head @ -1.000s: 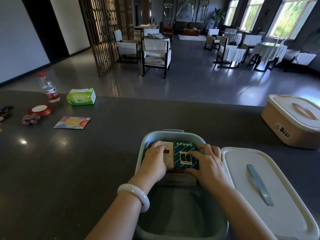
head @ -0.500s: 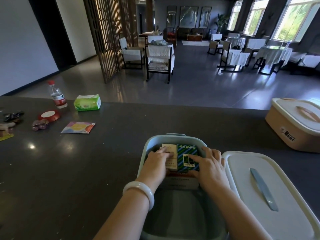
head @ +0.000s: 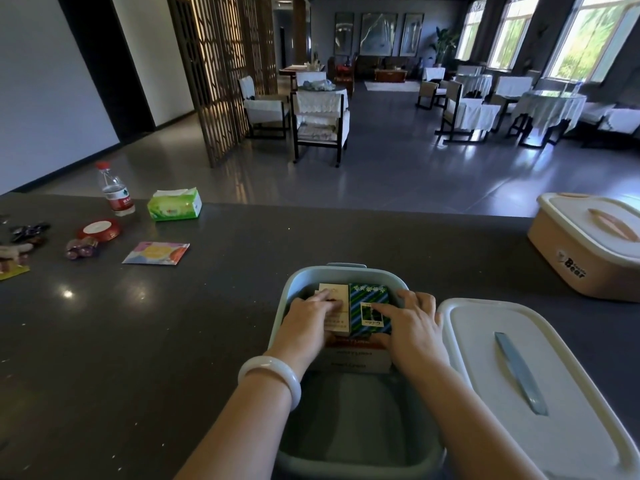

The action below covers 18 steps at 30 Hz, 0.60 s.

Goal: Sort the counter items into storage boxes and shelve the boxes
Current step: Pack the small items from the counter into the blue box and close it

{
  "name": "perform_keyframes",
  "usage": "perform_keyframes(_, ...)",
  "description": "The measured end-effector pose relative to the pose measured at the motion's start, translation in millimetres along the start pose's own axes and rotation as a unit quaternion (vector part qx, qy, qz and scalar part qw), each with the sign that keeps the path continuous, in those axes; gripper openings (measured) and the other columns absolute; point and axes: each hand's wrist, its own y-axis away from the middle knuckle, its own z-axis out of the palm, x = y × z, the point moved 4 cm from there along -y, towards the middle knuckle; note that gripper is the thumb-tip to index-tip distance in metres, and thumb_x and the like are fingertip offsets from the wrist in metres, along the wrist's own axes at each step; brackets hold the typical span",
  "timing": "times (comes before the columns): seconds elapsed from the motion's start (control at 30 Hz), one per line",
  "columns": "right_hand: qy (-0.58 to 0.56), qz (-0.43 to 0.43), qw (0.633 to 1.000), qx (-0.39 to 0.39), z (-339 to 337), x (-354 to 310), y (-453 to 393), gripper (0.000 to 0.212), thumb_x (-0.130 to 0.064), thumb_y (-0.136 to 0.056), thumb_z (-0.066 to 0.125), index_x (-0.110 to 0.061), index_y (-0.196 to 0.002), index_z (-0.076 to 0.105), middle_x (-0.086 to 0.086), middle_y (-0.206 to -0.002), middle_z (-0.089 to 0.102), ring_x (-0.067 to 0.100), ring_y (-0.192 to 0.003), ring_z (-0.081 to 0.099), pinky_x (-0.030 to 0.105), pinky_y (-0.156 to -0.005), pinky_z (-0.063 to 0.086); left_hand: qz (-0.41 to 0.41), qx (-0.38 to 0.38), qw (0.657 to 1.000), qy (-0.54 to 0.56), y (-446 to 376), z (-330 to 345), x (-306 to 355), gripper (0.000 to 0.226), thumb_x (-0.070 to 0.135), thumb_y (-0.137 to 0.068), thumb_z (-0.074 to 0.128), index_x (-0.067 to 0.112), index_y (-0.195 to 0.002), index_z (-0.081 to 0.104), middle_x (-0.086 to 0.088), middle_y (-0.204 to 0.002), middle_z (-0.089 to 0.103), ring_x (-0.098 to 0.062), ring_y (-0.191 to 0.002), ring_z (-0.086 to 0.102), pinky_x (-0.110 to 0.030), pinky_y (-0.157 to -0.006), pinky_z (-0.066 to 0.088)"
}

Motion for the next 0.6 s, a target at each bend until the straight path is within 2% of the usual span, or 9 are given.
perform_keyframes(0.13, 0.001, -0.001, 1.0, 0.003, 1.5, 0.2, -0.4, 0.056, -0.044, -0.079, 0.072, -0.039, -0.132, 0.054, -0.001, -0.144, 0.037, 0.023, -0.125, 0.018, 0.043, -0.105, 0.028, -0.012, 0.002, 1.0, 0.023, 0.9, -0.6, 2.1, 0.047, 0.008, -0.097, 0.052, 0.029, -0.139, 0.049, 0.008, -0.155, 0.03, -0.019, -0.141, 0.029, -0.04, -0.118, 0.024)
perform_keyframes(0.23, 0.002, -0.002, 1.0, 0.005, 1.3, 0.0, 0.6, 0.056, -0.045, -0.079, 0.072, -0.039, -0.132, 0.054, -0.001, -0.144, 0.037, 0.022, -0.124, 0.017, 0.042, -0.105, 0.027, -0.006, 0.003, 1.0, -0.007, 1.6, -0.4, 4.9, 0.05, 0.005, -0.095, 0.053, 0.028, -0.139, 0.049, 0.007, -0.156, 0.029, -0.021, -0.142, 0.028, -0.04, -0.118, 0.024)
perform_keyframes(0.4, -0.004, -0.003, 1.0, -0.01, -2.6, -1.7, 1.3, 0.06, -0.047, -0.082, 0.068, -0.038, -0.137, 0.048, -0.002, -0.145, 0.035, 0.023, -0.127, 0.018, 0.043, -0.107, 0.024, -0.006, -0.022, 0.999, -0.023, 4.6, -2.5, 8.4, 0.052, 0.006, -0.097, 0.047, 0.028, -0.144, 0.04, 0.007, -0.16, 0.016, -0.023, -0.146, 0.016, -0.043, -0.118, 0.021)
perform_keyframes(0.5, -0.013, -0.004, 1.0, -0.017, -8.3, -3.7, 2.6, 0.065, -0.053, -0.082, 0.065, -0.036, -0.141, 0.044, -0.003, -0.145, 0.033, 0.023, -0.127, 0.018, 0.042, -0.106, 0.024, 0.009, -0.013, 0.998, -0.056, 8.4, -7.3, 11.1, 0.064, 0.0, -0.092, 0.052, 0.028, -0.147, 0.034, 0.003, -0.161, 0.009, -0.023, -0.147, 0.012, -0.043, -0.117, 0.023)
perform_keyframes(0.6, -0.015, -0.015, 1.0, -0.006, -20.8, -14.2, -3.4, 0.065, -0.055, -0.081, 0.065, -0.036, -0.14, 0.044, -0.003, -0.145, 0.032, 0.023, -0.127, 0.018, 0.041, -0.104, 0.023, 0.027, 0.03, 0.999, -0.035, 14.2, -20.0, 11.2, 0.066, 0.012, -0.089, 0.064, 0.027, -0.147, 0.035, 0.003, -0.159, 0.013, -0.02, -0.145, 0.015, -0.037, -0.116, 0.023)
